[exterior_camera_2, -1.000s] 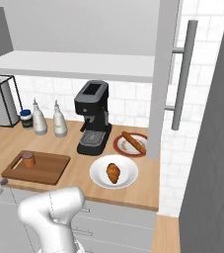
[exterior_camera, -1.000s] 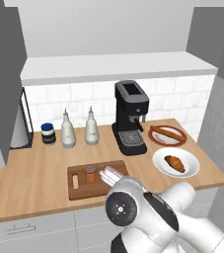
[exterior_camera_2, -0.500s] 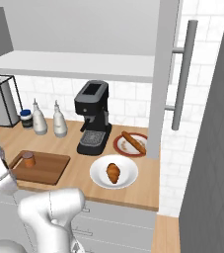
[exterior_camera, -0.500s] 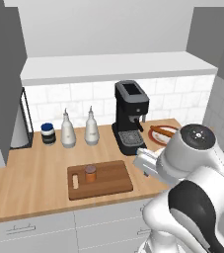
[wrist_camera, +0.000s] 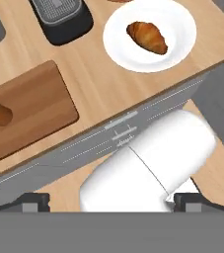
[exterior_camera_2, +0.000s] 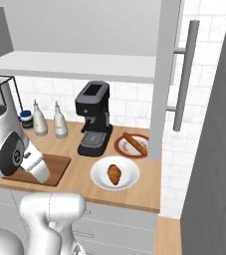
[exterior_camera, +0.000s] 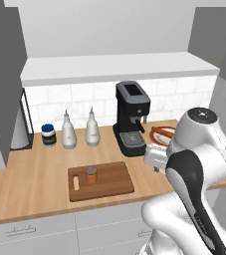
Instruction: From the different types of pastries on the counter, select a croissant and place it on the cutting board. Then retrieve a jar of jam from the cabinet and place it alongside the croissant on the cutting board.
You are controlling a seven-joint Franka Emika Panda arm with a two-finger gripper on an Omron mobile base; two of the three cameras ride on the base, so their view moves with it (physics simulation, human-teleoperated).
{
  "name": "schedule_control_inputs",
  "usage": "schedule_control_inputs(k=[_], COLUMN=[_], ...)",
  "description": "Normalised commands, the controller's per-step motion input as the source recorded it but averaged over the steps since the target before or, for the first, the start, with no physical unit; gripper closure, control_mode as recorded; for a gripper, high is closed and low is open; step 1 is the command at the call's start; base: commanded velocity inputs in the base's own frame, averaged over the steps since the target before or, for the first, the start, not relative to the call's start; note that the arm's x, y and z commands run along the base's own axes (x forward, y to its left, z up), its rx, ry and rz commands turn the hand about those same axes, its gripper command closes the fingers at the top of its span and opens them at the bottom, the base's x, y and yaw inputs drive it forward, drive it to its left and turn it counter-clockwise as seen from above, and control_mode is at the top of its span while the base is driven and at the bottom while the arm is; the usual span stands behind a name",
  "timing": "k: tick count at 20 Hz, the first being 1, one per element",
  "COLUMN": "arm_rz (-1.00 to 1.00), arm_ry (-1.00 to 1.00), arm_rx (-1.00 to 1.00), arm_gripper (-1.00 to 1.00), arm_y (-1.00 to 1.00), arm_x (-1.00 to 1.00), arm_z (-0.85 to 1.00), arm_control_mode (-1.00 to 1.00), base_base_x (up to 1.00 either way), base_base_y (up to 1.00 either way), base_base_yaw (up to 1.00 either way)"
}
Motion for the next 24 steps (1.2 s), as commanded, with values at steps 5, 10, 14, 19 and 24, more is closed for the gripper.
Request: schedule_control_inputs(k=[5,10,14,19,24], arm_rz=[0.66,0.6,0.32,0.07,0.03], arm_ry=[-0.13,-0.24,-0.09,0.03,0.09], arm_rx=[-0.01,-0.09,-0.08,-0.01,-0.04], arm_gripper=[-1.0,-1.0,-1.0,-1.0,-1.0], arm_y=[-0.66,-0.64,-0.59,-0.6,-0.53], arm_x=[0.11,-0.06,-0.09,0.05,0.3], arm_z=[-0.34,-0.01,-0.04,-0.01,-0.22], arm_control_mode=[-1.0,-1.0,-1.0,-1.0,-1.0], base_base_x=[0.0,0.0,0.0,0.0,0.0], base_base_y=[0.0,0.0,0.0,0.0,0.0], base_base_yaw=[0.0,0.0,0.0,0.0,0.0])
